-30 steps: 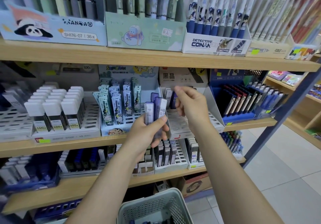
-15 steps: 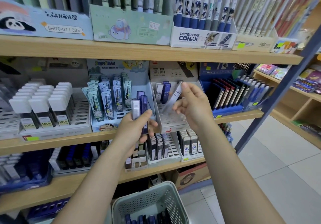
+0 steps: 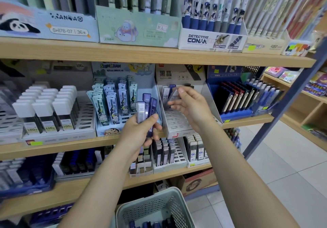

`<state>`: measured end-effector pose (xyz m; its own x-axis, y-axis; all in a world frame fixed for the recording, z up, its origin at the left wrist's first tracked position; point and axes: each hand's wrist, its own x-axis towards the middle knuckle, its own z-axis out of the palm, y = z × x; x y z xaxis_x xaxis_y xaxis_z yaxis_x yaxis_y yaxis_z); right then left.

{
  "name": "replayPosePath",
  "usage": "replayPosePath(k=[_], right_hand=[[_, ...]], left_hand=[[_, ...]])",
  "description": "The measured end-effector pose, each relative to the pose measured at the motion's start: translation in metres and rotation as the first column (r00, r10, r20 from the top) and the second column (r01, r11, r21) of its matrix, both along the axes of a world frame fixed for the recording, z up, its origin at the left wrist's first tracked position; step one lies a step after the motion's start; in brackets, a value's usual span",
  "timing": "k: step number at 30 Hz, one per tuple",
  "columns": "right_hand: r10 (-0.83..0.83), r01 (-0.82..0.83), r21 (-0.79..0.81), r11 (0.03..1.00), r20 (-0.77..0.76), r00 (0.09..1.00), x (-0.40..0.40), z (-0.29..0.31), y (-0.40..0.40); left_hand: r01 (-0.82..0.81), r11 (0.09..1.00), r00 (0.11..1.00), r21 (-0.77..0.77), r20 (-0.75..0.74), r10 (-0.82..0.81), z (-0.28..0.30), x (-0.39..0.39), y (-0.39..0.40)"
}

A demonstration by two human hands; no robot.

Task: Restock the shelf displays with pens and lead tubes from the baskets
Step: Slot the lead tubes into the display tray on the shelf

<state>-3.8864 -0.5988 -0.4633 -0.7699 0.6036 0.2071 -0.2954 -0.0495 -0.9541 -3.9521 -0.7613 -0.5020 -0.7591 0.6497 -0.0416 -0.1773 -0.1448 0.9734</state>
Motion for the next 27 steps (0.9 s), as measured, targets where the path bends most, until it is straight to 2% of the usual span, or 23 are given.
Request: replayPosePath(k=[7,10,16,25,27], right_hand=[[-0.007,-0.001,0.079,0.997,0.097,0.995,-0.007,0.004,0.0],[-0.066,0.053,0.101,0.993,0.134,0.989,-0.013,0.006,-0.003],[-0.214,0.2,0.14,0.97,0.094,0.972,-0.021,0.011,-0.007],[-0.263,0.244,0.178,0.953,0.09,0.961,-0.008,0.015,-0.013],[-0.218,0.196,0.177,0.964,0.114,0.969,0.004,0.012,-0.02]], left_hand=[[0.001,1.0,1.0,0.009,-0.007,-0.001,0.001,0.0,-0.001],[-0.003,1.0,1.0,0.0,-0.013,0.003,0.001,0.001,-0.001],[-0.003,1.0,1.0,-0.016,-0.008,0.002,0.003,0.002,-0.002],[0.006,1.0,1.0,-0.01,-0.006,-0.006,0.008,0.005,-0.006],[0.006,1.0,1.0,-0.003,-0.008,-0.006,0.01,0.007,-0.006]])
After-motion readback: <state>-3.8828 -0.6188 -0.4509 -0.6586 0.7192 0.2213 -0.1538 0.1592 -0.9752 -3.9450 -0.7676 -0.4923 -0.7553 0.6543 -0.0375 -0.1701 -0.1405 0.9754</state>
